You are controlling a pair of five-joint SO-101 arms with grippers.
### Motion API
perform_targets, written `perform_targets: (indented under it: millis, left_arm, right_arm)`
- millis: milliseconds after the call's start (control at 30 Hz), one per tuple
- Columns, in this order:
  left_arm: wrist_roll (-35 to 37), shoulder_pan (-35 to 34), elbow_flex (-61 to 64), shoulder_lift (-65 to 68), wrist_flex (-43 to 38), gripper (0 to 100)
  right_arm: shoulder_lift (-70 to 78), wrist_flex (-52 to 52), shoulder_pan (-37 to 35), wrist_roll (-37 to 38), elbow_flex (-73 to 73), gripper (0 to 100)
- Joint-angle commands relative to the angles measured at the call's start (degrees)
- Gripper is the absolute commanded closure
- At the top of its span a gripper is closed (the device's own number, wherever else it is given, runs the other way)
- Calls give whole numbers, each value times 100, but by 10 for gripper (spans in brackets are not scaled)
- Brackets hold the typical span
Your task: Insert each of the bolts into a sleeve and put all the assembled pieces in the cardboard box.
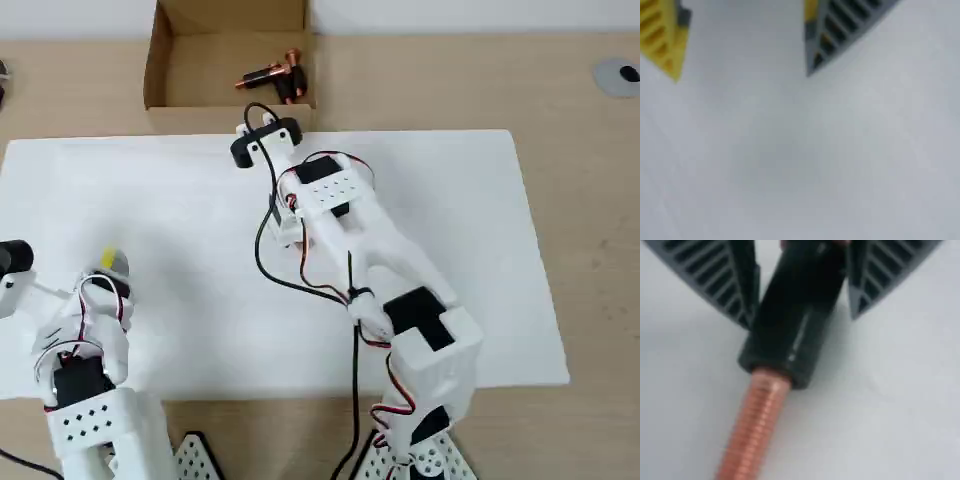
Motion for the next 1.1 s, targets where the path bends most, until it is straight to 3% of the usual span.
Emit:
perform_targets:
  millis: [0,67,433,867,1067]
  left_arm:
    - [-70,-79,-334,-48,18,822]
    - [-70,-79,-334,-48,18,822]
    - [-70,-79,-334,-48,18,822]
    - [-70,-79,-334,-48,18,822]
    - [-53,-79,-334,-48,18,822]
  right_arm:
    - [-66,53,-57,62,-4,926]
    - [-66,53,-48,62,-13,988]
    - [-101,141,-48,176,-207,988]
    - [-101,1495,-48,193,-2510,988]
    - [-66,914,-4,633,-3301,988]
